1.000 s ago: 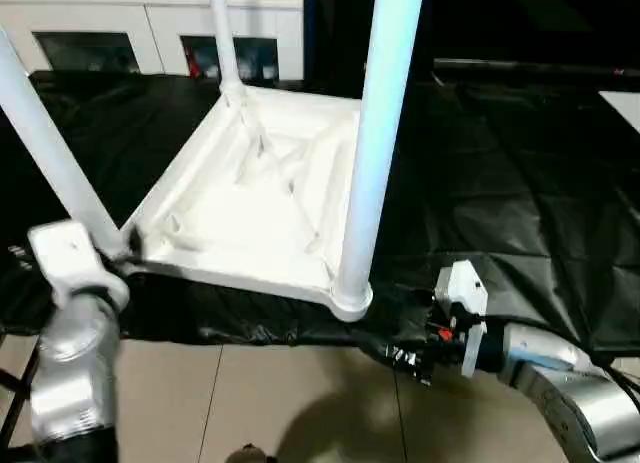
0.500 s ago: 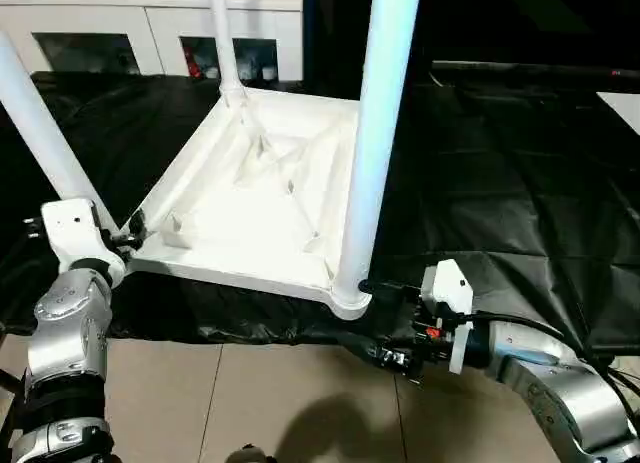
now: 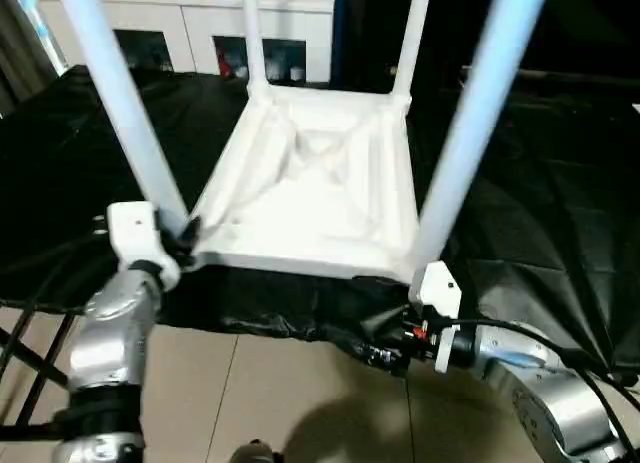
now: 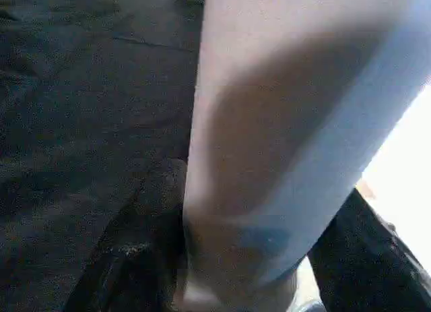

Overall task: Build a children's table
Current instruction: Flip table

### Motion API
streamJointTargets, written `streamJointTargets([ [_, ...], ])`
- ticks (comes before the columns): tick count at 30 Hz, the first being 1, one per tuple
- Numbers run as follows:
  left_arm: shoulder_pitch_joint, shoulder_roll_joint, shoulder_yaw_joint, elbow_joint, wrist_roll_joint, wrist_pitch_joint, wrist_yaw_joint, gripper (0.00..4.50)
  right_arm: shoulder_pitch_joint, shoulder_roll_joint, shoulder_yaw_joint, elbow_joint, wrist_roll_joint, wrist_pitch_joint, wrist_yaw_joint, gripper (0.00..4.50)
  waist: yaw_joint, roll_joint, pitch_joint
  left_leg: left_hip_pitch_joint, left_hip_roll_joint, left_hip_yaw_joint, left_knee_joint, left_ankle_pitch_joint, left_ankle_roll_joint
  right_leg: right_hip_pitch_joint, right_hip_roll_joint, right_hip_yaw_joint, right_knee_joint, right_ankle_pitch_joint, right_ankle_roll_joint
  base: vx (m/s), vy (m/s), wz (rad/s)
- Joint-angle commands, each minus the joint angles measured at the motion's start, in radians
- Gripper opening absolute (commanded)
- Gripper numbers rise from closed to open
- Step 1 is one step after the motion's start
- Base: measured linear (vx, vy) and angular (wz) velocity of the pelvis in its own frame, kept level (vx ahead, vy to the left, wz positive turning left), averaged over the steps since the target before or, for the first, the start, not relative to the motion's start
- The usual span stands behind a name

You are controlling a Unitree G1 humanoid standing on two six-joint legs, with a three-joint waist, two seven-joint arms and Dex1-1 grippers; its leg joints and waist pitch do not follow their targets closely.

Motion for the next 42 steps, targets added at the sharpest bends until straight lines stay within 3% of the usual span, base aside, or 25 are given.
streamJointTargets([
  [1,-0.002,-0.026,-0.035,-0.022,-0.029,0.03,-0.002,2.37,0.002,0.005,0.0,0.012,-0.019,-0.013,-0.03,4.48,-0.007,0.009,-0.051,0.021,0.066,-0.029,-0.094,-0.272,-0.013,0.022,-0.083,0.053,-0.076,-0.148,-0.161,0.0,0.0,0.0],
  [4,-0.013,-0.048,-0.026,-0.023,-0.042,0.039,0.022,2.28,-0.002,0.02,-0.005,0.043,-0.043,-0.029,-0.069,4.48,-0.01,0.0,-0.052,0.018,0.063,-0.024,-0.091,-0.243,0.003,0.023,-0.084,0.052,-0.078,-0.151,-0.155,0.0,0.0,0.0],
  [6,-0.04,-0.082,0.019,-0.02,-0.094,0.053,0.052,2.25,-0.013,0.047,-0.024,0.086,-0.06,-0.029,-0.128,4.48,-0.01,0.002,-0.051,0.019,0.062,-0.022,-0.09,-0.239,0.002,0.02,-0.083,0.052,-0.079,-0.161,-0.16,0.0,0.0,0.0],
  [8,-0.057,-0.102,0.047,-0.023,-0.127,0.066,0.068,2.24,-0.02,0.064,-0.035,0.108,-0.061,-0.018,-0.158,4.48,-0.01,-0.002,-0.052,0.017,0.06,-0.021,-0.089,-0.226,0.007,0.022,-0.083,0.051,-0.078,-0.166,-0.161,0.0,0.0,0.0],
  [9,-0.071,-0.128,0.077,-0.037,-0.174,0.08,0.079,2.24,-0.029,0.087,-0.048,0.134,-0.069,-0.025,-0.2,4.48,-0.01,-0.007,-0.052,0.016,0.061,-0.021,-0.089,-0.216,0.013,0.023,-0.083,0.051,-0.078,-0.167,-0.157,0.0,0.0,0.0],
  [10,-0.077,-0.145,0.092,-0.052,-0.212,0.09,0.077,2.24,-0.034,0.108,-0.061,0.146,-0.059,-0.015,-0.223,4.48,-0.012,-0.002,-0.052,0.015,0.06,-0.02,-0.089,-0.212,0.013,0.021,-0.084,0.05,-0.077,-0.172,-0.163,0.0,0.0,0.0],
  [11,-0.081,-0.158,0.103,-0.063,-0.238,0.097,0.076,2.24,-0.038,0.123,-0.07,0.155,-0.052,-0.009,-0.239,4.48,-0.012,-0.007,-0.053,0.014,0.059,-0.019,-0.088,-0.207,0.013,0.022,-0.085,0.05,-0.076,-0.171,-0.163,0.0,0.0,0.0],
  [14,-0.068,-0.213,0.107,-0.144,-0.348,0.157,0.043,2.24,-0.06,0.202,-0.102,0.198,-0.009,0.016,-0.301,4.5,-0.011,-0.011,-0.059,0.01,0.058,-0.015,-0.079,-0.143,0.034,0.021,-0.085,0.05,-0.066,-0.097,-0.187,0.0,0.0,0.0],
  [15,-0.043,-0.222,0.077,-0.174,-0.342,0.177,0.019,2.24,-0.078,0.235,-0.104,0.23,0.001,0.007,-0.317,4.5,-0.01,-0.007,-0.062,0.007,0.059,-0.015,-0.075,-0.102,0.052,0.02,-0.084,0.048,-0.058,-0.042,-0.206,0.0,0.0,0.0],
  [18,-0.035,-0.231,0.066,-0.185,-0.329,0.183,0.014,2.24,-0.1,0.261,-0.114,0.264,0.004,-0.004,-0.337,4.5,-0.009,-0.007,-0.069,0.007,0.059,-0.013,-0.066,-0.035,0.081,0.018,-0.075,0.046,-0.048,0.06,-0.21,0.0,0.0,0.0],
  [19,-0.029,-0.237,0.056,-0.198,-0.323,0.187,0.011,2.18,-0.126,0.288,-0.132,0.297,0.023,-0.013,-0.351,4.5,-0.01,-0.009,-0.07,0.002,0.057,-0.013,-0.064,-0.015,0.092,0.02,-0.074,0.045,-0.043,0.1,-0.214,0.0,0.0,0.0],
  [20,-0.026,-0.24,0.048,-0.205,-0.315,0.187,0.011,2.15,-0.15,0.311,-0.152,0.325,0.042,-0.02,-0.364,4.5,-0.012,-0.019,-0.071,0.003,0.057,-0.011,-0.062,-0.007,0.102,0.02,-0.074,0.045,-0.043,0.126,-0.215,0.0,0.0,0.0],
  [21,-0.025,-0.24,0.045,-0.207,-0.312,0.186,0.011,2.13,-0.158,0.318,-0.16,0.334,0.048,-0.022,-0.369,4.5,-0.011,-0.015,-0.07,0.002,0.057,-0.011,-0.063,-0.009,0.105,0.02,-0.077,0.045,-0.04,0.129,-0.218,0.0,0.0,0.0],
  [22,-0.026,-0.247,0.045,-0.215,-0.315,0.193,0.016,2.13,-0.181,0.339,-0.184,0.36,0.064,-0.027,-0.382,4.5,-0.012,-0.02,-0.067,0.003,0.058,-0.009,-0.064,-0.026,0.107,0.019,-0.076,0.045,-0.045,0.11,-0.215,0.0,0.0,0.0],
  [26,-0.023,-0.249,0.045,-0.233,-0.325,0.211,0.029,2.11,-0.244,0.379,-0.24,0.431,0.109,-0.048,-0.384,4.5,-0.01,-0.019,-0.065,0.008,0.061,-0.008,-0.067,-0.048,0.093,0.019,-0.078,0.045,-0.045,0.066,-0.207,0.0,0.0,0.0],
  [30,-0.01,-0.239,0.035,-0.256,-0.344,0.228,0.037,2.11,-0.306,0.403,-0.303,0.496,0.165,-0.079,-0.385,4.5,-0.008,-0.024,-0.067,0.007,0.058,-0.006,-0.064,-0.022,0.094,0.021,-0.078,0.045,-0.038,0.097,-0.208,0.0,0.0,0.0],
  [33,-0.002,-0.233,0.029,-0.268,-0.334,0.236,0.03,2.11,-0.364,0.419,-0.36,0.556,0.222,-0.095,-0.36,4.5,-0.008,-0.017,-0.066,0.008,0.059,-0.006,-0.066,-0.048,0.083,0.02,-0.077,0.045,-0.041,0.071,-0.207,0.0,0.0,0.0],
  [36,0.002,-0.227,0.02,-0.273,-0.323,0.243,0.02,2.11,-0.402,0.428,-0.388,0.609,0.233,-0.106,-0.363,4.5,-0.011,-0.016,-0.066,0.008,0.058,-0.006,-0.066,-0.051,0.071,0.02,-0.077,0.045,-0.039,0.085,-0.209,0.0,0.0,0.0],
  [37,0.01,-0.219,0.001,-0.272,-0.314,0.245,0.002,2.11,-0.451,0.428,-0.409,0.685,0.233,-0.129,-0.371,4.5,-0.008,-0.011,-0.067,0.008,0.057,-0.007,-0.064,-0.05,0.068,0.02,-0.078,0.045,-0.037,0.09,-0.211,0.0,0.0,0.0],
  [38,0.016,-0.21,-0.018,-0.27,-0.3,0.246,-0.013,2.11,-0.491,0.429,-0.426,0.743,0.241,-0.139,-0.371,4.5,-0.012,-0.014,-0.065,0.007,0.055,-0.005,-0.067,-0.067,0.061,0.021,-0.077,0.044,-0.04,0.07,-0.217,0.0,0.0,0.0],
  [39,0.017,-0.209,-0.021,-0.27,-0.299,0.246,-0.015,2.11,-0.496,0.429,-0.428,0.749,0.242,-0.14,-0.371,4.5,-0.012,-0.015,-0.065,0.008,0.056,-0.005,-0.066,-0.072,0.058,0.021,-0.077,0.044,-0.041,0.06,-0.217,0.0,0.0,0.0],
  [40,0.018,-0.207,-0.026,-0.272,-0.296,0.251,-0.017,2.11,-0.516,0.429,-0.434,0.773,0.245,-0.144,-0.37,4.5,-0.008,-0.007,-0.066,0.009,0.057,-0.005,-0.065,-0.072,0.052,0.019,-0.078,0.045,-0.039,0.06,-0.217,0.0,0.0,0.0],
  [42,0.02,-0.198,-0.046,-0.272,-0.284,0.254,-0.025,2.11,-0.564,0.429,-0.454,0.834,0.261,-0.153,-0.364,4.5,-0.008,-0.008,-0.068,0.01,0.057,-0.005,-0.064,-0.065,0.051,0.019,-0.075,0.044,-0.037,0.081,-0.22,0.0,0.0,0.0],
])
